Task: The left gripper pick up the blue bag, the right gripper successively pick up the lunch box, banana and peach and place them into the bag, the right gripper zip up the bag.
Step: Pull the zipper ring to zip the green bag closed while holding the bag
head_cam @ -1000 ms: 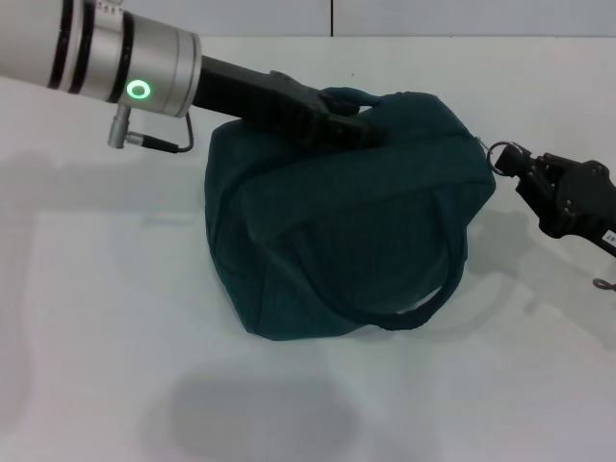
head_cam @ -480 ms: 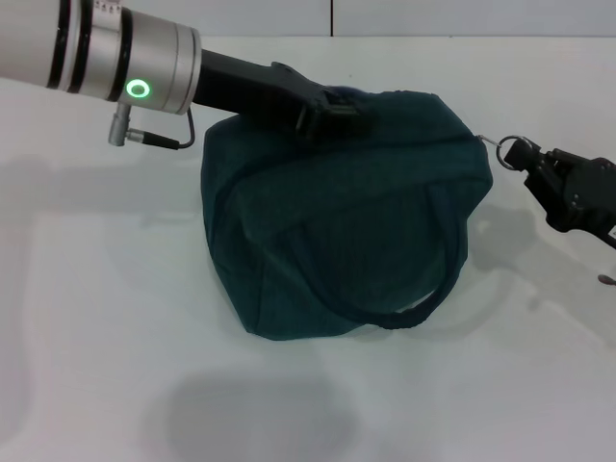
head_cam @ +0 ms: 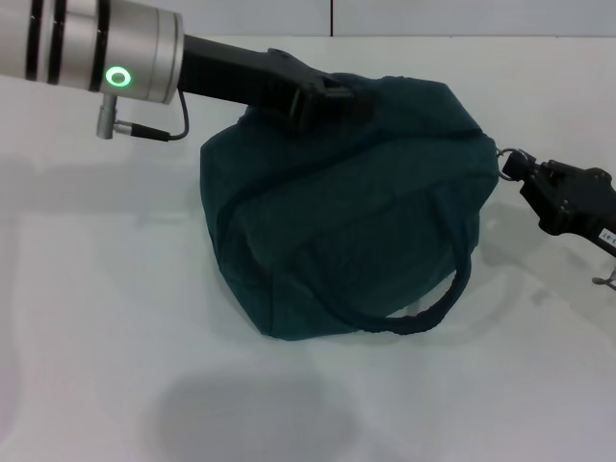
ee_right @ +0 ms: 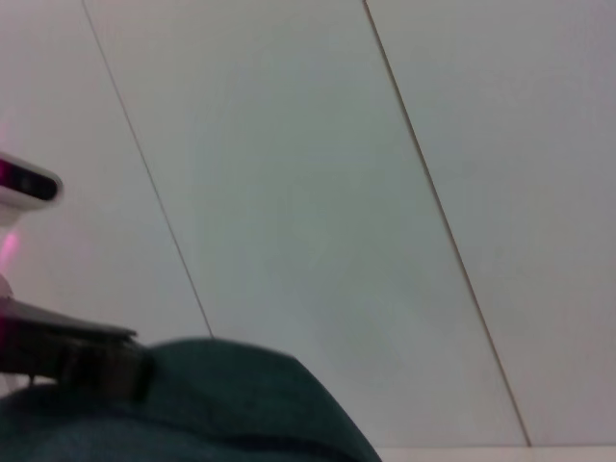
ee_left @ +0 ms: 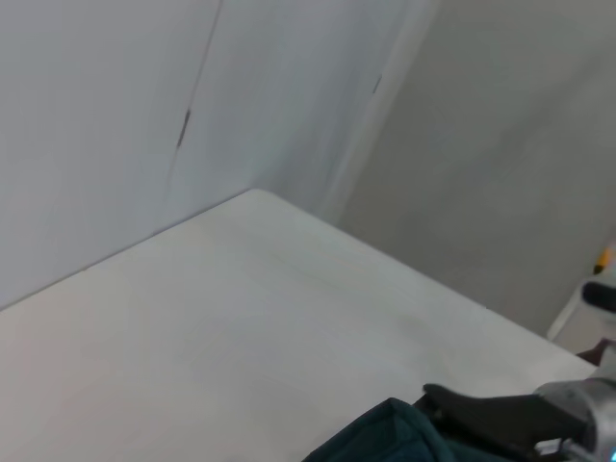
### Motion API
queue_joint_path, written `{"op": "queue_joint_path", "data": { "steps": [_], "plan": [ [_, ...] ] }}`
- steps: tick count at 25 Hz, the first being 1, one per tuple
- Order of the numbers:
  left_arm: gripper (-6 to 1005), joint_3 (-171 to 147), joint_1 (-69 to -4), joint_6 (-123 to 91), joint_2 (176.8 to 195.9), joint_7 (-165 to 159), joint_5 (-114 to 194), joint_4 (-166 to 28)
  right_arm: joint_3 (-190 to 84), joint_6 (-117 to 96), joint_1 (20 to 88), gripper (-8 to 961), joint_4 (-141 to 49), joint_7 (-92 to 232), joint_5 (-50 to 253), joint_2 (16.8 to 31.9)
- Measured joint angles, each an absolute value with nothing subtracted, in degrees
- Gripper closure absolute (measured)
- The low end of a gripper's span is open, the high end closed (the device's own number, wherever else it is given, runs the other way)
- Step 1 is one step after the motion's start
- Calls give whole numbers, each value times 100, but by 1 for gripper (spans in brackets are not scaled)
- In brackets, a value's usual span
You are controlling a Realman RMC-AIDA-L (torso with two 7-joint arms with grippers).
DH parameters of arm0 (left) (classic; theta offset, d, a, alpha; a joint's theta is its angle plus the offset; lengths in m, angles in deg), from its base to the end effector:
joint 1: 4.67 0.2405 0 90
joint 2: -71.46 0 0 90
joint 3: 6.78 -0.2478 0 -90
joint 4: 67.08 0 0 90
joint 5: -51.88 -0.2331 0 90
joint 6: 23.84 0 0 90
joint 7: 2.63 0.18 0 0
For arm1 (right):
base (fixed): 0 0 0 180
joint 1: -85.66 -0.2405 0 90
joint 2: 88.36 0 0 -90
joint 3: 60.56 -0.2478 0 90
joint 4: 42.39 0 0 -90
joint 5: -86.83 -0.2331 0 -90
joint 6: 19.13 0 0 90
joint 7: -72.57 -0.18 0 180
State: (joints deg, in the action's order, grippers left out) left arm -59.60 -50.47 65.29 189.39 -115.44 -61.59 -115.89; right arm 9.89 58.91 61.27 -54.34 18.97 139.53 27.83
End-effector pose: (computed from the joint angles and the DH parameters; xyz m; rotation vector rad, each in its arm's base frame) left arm -0.1183 0.4137 -0.0202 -2.9317 -0.7617 -0.5935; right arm 0.2874 0.3477 -0.0462 -2.1906 0.7289 1.0622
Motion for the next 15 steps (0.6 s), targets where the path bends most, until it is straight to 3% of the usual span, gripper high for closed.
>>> {"op": "queue_joint_path", "data": {
  "steps": [7,15],
  "plan": [
    [951,-5948,-4974,6629,18858,-11545,-5960,-11588,1154,5604,6089,932,-5434,1849,13966,2782],
    [936,-5942,-4875,6556,18934,-11486,-5919,-11580,1308,5817,6146,931,-5433,1831,13948,2783]
  ]
}}
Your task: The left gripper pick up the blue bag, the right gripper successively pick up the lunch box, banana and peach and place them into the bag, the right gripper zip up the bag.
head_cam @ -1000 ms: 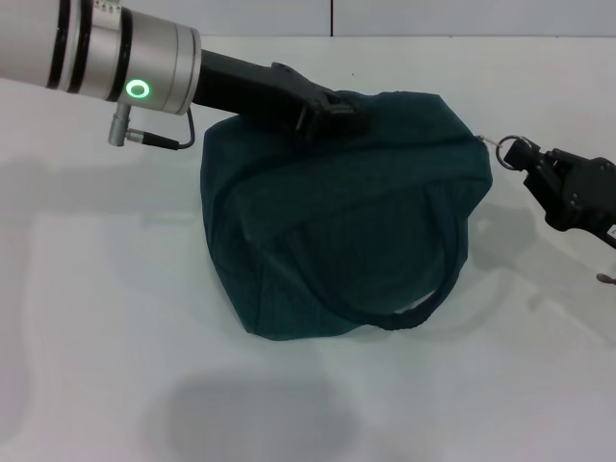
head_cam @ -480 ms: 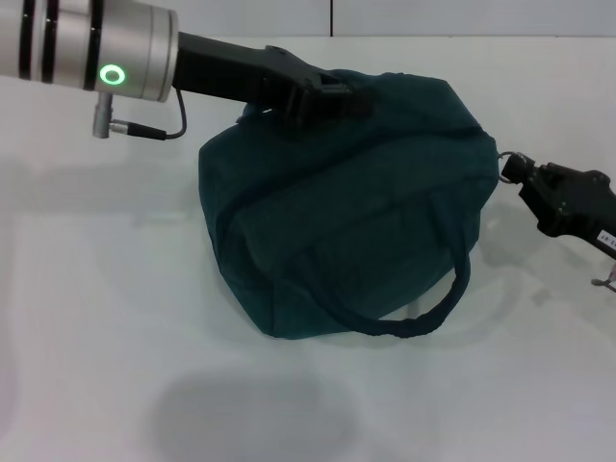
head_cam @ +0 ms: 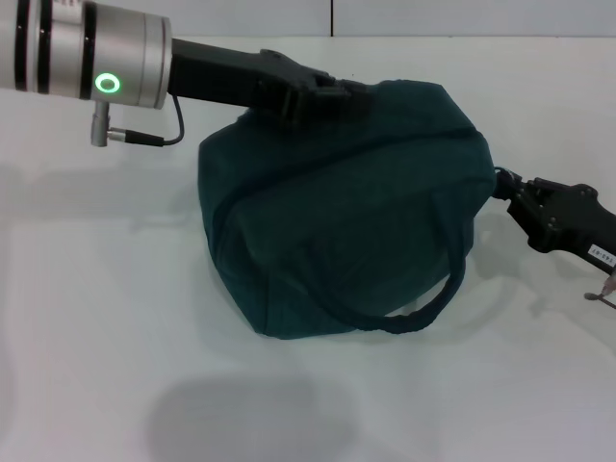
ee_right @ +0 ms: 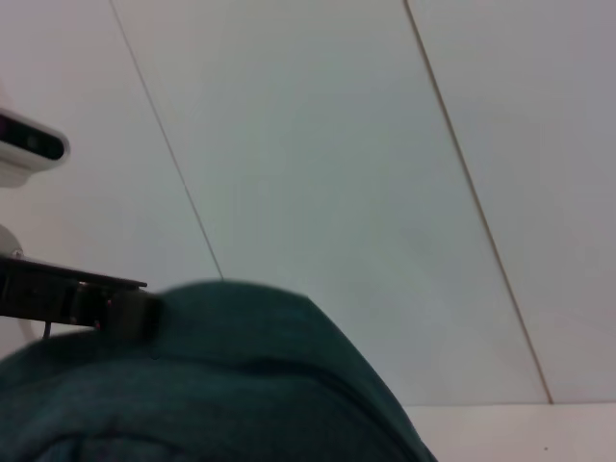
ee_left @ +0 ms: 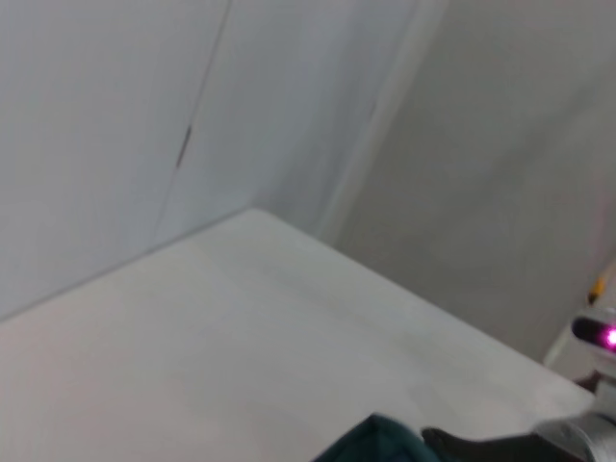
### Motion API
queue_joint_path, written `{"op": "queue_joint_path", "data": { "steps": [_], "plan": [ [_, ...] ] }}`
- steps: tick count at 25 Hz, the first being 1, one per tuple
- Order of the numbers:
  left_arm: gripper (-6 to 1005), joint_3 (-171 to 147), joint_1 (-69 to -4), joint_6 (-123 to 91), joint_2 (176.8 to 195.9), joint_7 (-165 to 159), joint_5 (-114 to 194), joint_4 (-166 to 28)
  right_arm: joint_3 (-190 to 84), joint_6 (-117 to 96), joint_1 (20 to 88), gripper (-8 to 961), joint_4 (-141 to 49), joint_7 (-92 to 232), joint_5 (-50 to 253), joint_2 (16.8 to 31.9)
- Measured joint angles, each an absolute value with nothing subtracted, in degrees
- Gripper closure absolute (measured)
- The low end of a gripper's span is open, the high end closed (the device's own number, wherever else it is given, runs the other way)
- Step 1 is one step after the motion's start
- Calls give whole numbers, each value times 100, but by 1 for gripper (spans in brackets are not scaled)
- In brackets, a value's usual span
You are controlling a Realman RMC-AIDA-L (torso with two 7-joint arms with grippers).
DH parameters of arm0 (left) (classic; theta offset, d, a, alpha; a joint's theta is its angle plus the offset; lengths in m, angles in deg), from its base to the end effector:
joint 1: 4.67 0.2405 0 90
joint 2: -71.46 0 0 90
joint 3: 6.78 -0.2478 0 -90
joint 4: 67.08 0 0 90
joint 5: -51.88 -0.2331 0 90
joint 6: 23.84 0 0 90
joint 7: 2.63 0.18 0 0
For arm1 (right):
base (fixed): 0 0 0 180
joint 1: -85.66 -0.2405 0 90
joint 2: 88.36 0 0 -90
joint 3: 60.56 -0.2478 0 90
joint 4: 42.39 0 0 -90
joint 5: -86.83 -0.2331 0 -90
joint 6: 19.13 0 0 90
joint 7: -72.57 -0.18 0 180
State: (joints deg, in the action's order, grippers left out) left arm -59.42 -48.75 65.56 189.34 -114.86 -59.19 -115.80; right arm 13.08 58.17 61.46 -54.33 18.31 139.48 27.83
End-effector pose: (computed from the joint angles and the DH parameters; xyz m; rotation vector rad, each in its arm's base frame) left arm -0.1242 0.4103 -0.0168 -2.9121 -0.7871 -0.6566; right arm 0.2881 0.3416 -0.0565 -2.2428 0.7500 1.0334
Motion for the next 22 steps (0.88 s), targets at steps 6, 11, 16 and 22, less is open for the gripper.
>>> {"op": "queue_joint_path", "data": {
  "steps": [6,11,16,22],
  "plan": [
    [848,-5861,-4421,6331,18986,-10839,-5164,-11574,1203,5812,6309,824,-5433,1854,13737,2757],
    [775,-5673,-3698,6328,19090,-9380,-3923,-11491,1165,5831,6521,676,-5427,1920,13104,2751],
    [464,-5662,-3071,6401,19061,-8404,-2780,-11048,1158,6313,6725,572,-5425,2074,12356,2732],
    [340,-5657,-2468,7188,19016,-8008,-2526,-10981,1130,8044,6827,405,-5709,2398,12356,2590]
  ]
}}
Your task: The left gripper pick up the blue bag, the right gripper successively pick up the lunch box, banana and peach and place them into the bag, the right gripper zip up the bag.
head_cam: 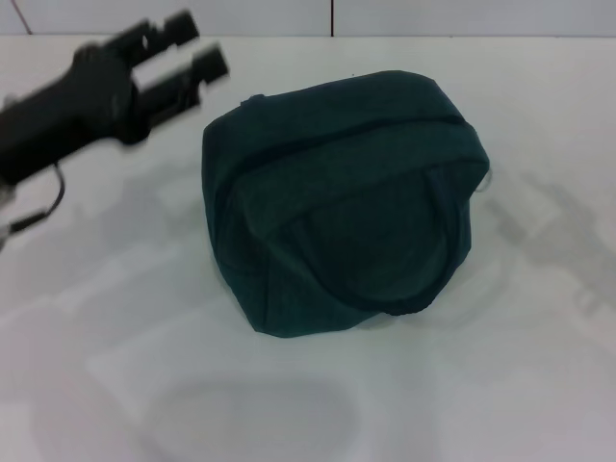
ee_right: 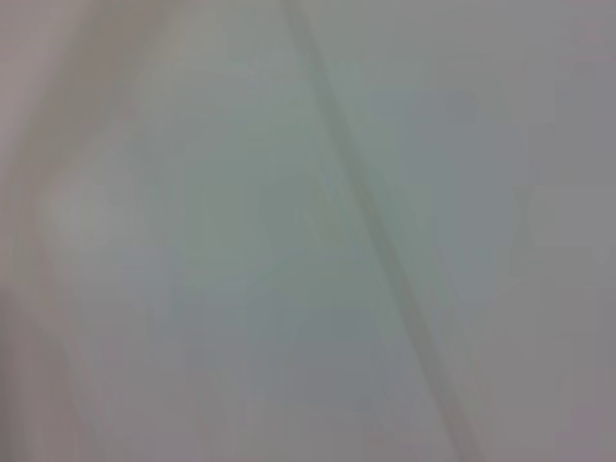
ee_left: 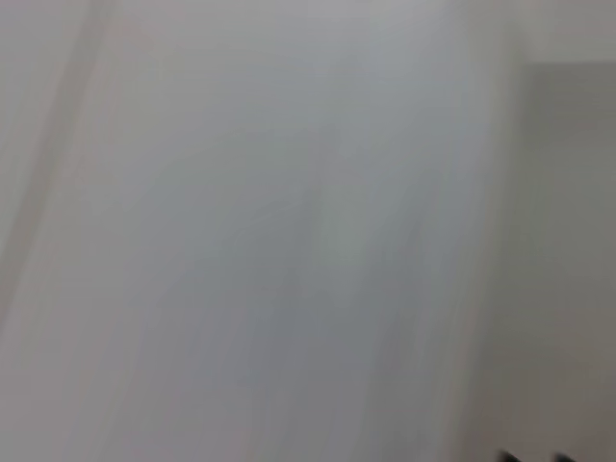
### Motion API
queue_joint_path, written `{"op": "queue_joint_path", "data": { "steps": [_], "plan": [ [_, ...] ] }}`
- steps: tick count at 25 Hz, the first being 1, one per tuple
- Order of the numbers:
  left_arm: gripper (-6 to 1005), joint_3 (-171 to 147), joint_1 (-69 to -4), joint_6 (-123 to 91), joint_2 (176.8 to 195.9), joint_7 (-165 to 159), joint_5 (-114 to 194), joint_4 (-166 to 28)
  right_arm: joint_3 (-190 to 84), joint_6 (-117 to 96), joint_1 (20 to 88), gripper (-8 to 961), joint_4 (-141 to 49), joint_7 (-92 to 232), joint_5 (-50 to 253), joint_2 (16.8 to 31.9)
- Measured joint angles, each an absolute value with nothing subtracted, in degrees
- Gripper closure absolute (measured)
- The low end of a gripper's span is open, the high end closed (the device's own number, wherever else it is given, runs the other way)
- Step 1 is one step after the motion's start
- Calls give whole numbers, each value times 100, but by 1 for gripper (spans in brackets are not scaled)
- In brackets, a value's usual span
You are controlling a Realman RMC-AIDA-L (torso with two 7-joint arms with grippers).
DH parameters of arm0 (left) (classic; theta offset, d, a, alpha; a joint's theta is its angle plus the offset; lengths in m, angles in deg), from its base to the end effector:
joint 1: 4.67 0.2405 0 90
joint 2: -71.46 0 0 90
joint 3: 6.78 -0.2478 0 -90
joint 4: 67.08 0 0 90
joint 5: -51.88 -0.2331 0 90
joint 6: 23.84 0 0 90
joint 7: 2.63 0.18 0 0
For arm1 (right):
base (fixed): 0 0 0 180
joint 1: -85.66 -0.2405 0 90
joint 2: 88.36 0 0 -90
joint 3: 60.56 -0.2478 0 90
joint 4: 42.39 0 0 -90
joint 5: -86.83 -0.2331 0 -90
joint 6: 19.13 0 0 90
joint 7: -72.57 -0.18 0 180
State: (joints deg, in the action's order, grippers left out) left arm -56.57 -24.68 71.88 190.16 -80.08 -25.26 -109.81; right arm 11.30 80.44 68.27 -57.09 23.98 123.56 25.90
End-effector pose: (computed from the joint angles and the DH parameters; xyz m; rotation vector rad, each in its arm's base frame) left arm -0.2187 0.3421 0.0409 -2.3784 -0.4580 -1.3132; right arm 0.2751 0.3092 0.0345 -1.9299 0.4123 1.4231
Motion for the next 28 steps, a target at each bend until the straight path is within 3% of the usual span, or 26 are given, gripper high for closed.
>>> {"op": "queue_joint_path", "data": {
  "steps": [3,10,14,18,23,25,28],
  "plan": [
    [342,-5672,-2351,7971,18933,-7878,-2692,-10970,1143,8490,6782,278,-6254,2116,12972,2334],
    [342,-5708,-2207,8787,18894,-7865,-2908,-10924,1080,8521,6524,279,-7744,259,14234,1734],
    [342,-5706,-2214,8846,18900,-7864,-3095,-10922,843,8556,5983,280,-8066,-697,15277,1538],
    [342,-5687,-2328,8823,18949,-7848,-3308,-10918,663,8558,5528,281,-8184,-1145,16228,1571],
    [342,-5666,-2414,8796,18956,-7739,-3365,-10786,636,8362,5304,281,-8366,-1202,16825,1761],
    [342,-5662,-2445,8796,18937,-7718,-3380,-10698,630,8184,5272,282,-8599,-1209,17163,1935],
    [342,-5660,-2475,8777,18913,-7692,-3400,-10579,628,8137,5269,282,-8666,-1212,17299,1985]
  ]
}}
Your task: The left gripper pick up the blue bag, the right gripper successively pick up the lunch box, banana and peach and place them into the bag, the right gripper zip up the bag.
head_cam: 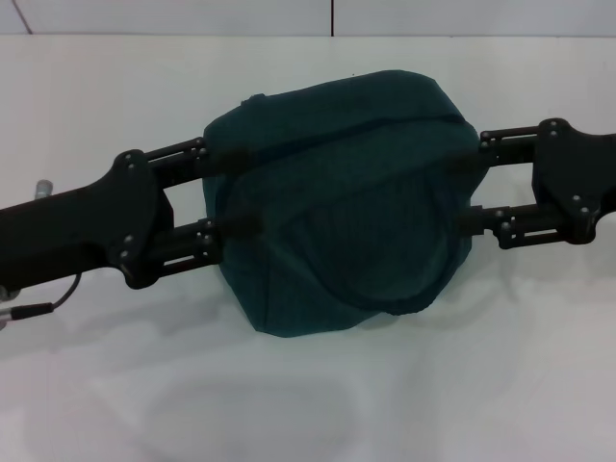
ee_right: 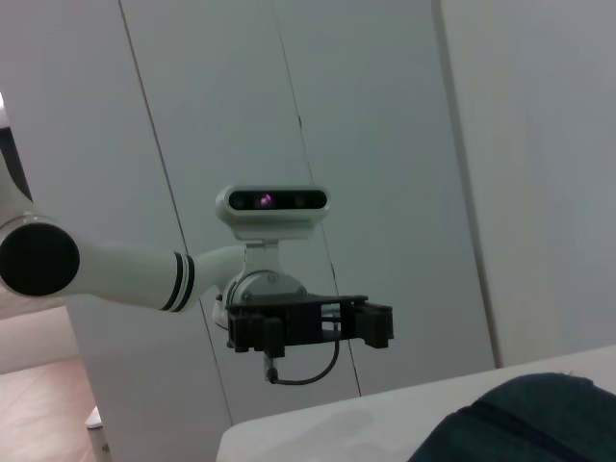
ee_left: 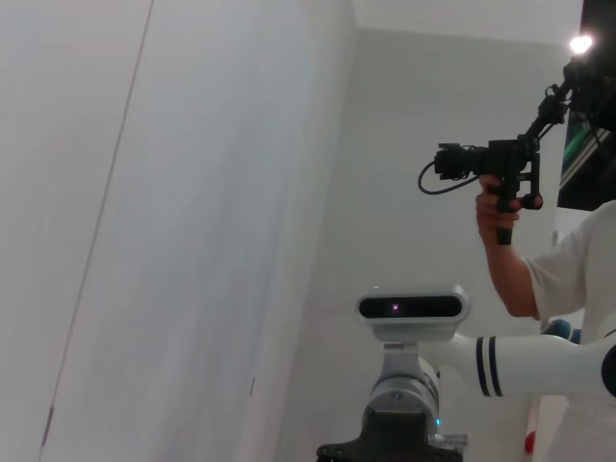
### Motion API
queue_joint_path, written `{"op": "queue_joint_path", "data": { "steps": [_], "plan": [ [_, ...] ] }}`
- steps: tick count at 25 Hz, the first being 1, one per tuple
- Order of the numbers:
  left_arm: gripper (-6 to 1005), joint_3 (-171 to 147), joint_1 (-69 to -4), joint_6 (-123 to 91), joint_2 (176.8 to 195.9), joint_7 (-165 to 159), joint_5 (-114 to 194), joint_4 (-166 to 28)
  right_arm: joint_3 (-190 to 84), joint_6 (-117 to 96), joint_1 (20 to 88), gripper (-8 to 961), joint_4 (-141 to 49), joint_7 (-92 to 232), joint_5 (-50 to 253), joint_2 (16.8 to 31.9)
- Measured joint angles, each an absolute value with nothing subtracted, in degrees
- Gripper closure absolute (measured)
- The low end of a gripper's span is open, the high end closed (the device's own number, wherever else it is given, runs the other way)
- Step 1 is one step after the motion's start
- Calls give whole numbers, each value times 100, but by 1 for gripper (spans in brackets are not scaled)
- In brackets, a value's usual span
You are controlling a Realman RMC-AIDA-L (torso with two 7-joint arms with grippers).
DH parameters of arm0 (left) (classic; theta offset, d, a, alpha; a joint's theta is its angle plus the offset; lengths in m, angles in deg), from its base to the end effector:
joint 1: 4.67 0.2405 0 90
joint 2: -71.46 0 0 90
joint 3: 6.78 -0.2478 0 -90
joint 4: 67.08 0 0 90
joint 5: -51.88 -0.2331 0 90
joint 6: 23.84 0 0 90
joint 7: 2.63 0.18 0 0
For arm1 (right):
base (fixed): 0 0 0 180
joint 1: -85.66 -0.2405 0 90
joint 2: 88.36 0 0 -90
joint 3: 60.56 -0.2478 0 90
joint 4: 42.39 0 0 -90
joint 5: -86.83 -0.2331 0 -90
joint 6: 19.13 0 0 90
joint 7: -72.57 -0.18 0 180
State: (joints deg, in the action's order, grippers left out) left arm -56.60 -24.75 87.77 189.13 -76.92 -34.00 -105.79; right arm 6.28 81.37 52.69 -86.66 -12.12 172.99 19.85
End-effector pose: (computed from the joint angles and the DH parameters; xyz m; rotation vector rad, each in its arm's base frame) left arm -0.2177 0.2867 0.0205 -2.6734 -0.3584 -1.3886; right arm 0.1659 0.3529 0.0220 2.9725 -0.2087 -0.9025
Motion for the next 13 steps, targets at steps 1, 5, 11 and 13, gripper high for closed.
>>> {"op": "queue_joint_path", "data": {
  "steps": [1,5,11,13],
  "plan": [
    [342,-5660,-2484,8760,18911,-7676,-3407,-10554,627,8127,5270,282,-8669,-1213,17315,1991],
    [342,-5661,-2488,8720,18917,-7658,-3410,-10543,624,8100,5290,284,-8675,-1216,17330,2001],
    [342,-5684,-2489,8720,18929,-7656,-3413,-10544,610,8097,5311,284,-8680,-1219,17335,2010],
    [342,-5684,-2491,8720,18937,-7662,-3436,-10545,590,8097,5315,284,-8681,-1220,17336,2010]
  ]
}}
